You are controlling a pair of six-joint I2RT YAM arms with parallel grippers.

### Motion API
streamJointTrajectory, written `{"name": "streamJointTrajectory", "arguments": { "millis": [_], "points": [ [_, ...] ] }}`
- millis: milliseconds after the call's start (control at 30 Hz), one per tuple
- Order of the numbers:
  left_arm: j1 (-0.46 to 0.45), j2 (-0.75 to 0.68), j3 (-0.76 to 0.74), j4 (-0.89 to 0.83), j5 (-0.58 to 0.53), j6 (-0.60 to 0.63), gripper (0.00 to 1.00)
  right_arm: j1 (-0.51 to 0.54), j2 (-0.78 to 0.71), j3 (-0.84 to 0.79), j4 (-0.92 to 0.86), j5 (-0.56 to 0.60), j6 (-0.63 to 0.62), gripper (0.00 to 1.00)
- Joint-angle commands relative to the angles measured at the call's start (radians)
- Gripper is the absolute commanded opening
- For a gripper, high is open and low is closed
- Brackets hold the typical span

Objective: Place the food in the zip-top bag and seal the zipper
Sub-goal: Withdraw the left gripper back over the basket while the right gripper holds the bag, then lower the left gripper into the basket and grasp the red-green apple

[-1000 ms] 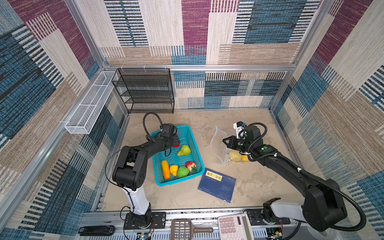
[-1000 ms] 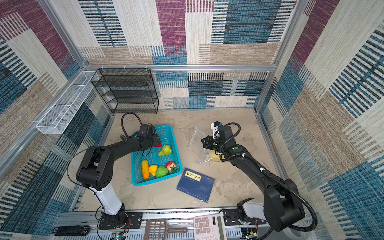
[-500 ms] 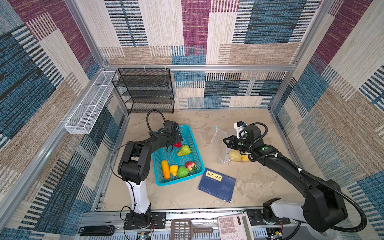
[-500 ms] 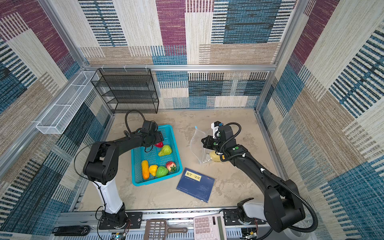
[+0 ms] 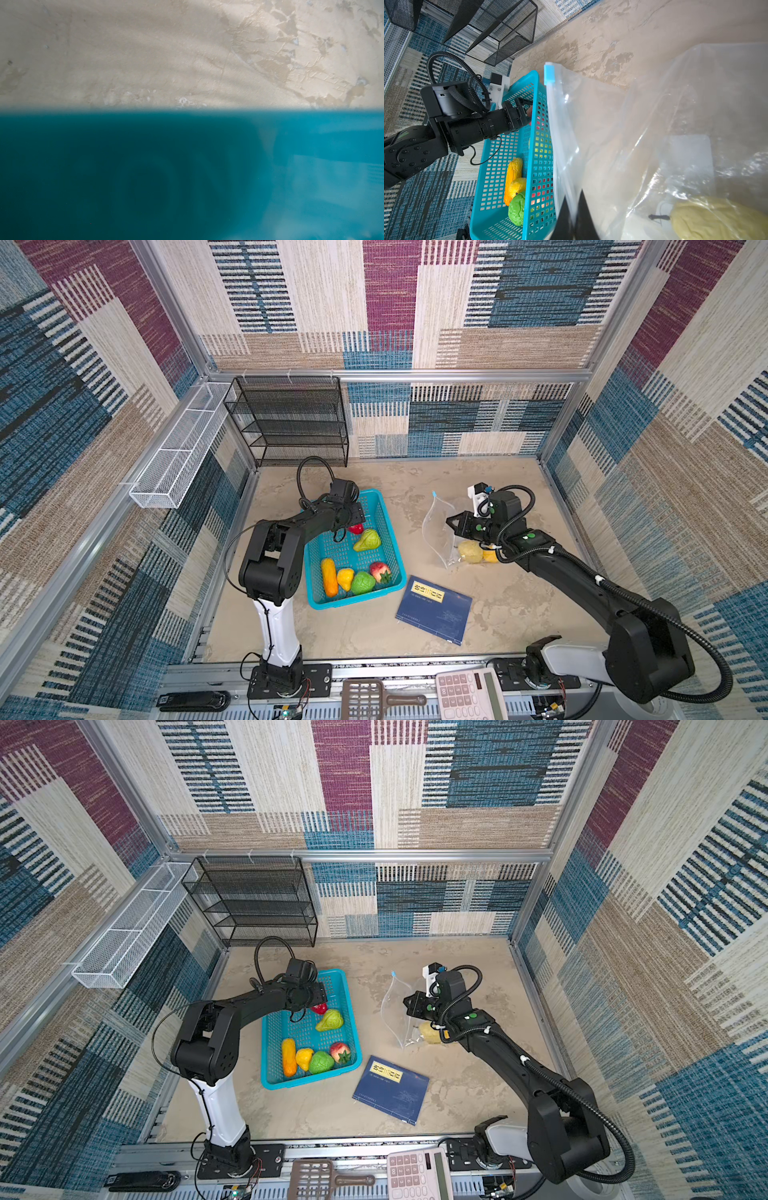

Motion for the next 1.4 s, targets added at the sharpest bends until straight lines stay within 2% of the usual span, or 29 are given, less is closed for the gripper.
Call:
{"name": "streamJointTrajectory", "arguments": {
  "millis": [0, 167, 267, 400, 567, 667, 967, 1167, 1367],
  "points": [
    [0.000, 0.003, -0.010, -0.066, 0.014, 0.008, 0.70, 0.001, -0.002, 0.008, 0.016, -0.002, -0.010, 0.00],
    [0.000, -0.004, -0.017, -0.061, 0.013, 0.008, 0.62, 0.001, -0.013, 0.003, 0.009, 0.007, -0.011, 0.00],
    [0.000, -0.017, -0.033, -0.057, -0.001, 0.009, 0.61, 0.000, -0.015, 0.002, 0.009, 0.008, -0.011, 0.00],
    [0.000, -0.016, -0.038, -0.067, 0.002, 0.014, 0.68, 0.000, -0.008, 0.006, 0.011, 0.002, -0.011, 0.00],
    [0.000, -0.054, -0.069, -0.074, -0.005, 0.047, 0.59, 0.000, -0.010, 0.008, 0.008, 0.004, -0.014, 0.00],
    [0.000, -0.095, -0.098, -0.089, -0.023, 0.077, 0.59, -0.001, -0.013, 0.006, 0.006, 0.011, -0.016, 0.00],
    [0.000, -0.124, -0.097, -0.171, -0.074, 0.137, 0.76, -0.001, -0.002, 0.009, 0.015, -0.006, -0.011, 0.00],
    [-0.003, -0.150, -0.100, -0.181, -0.019, 0.093, 0.80, -0.001, -0.012, 0.006, 0.012, -0.001, -0.009, 0.00],
    [-0.011, -0.170, -0.143, -0.149, -0.026, 0.058, 0.84, 0.000, -0.012, 0.006, 0.012, -0.005, -0.010, 0.00]
  ]
}}
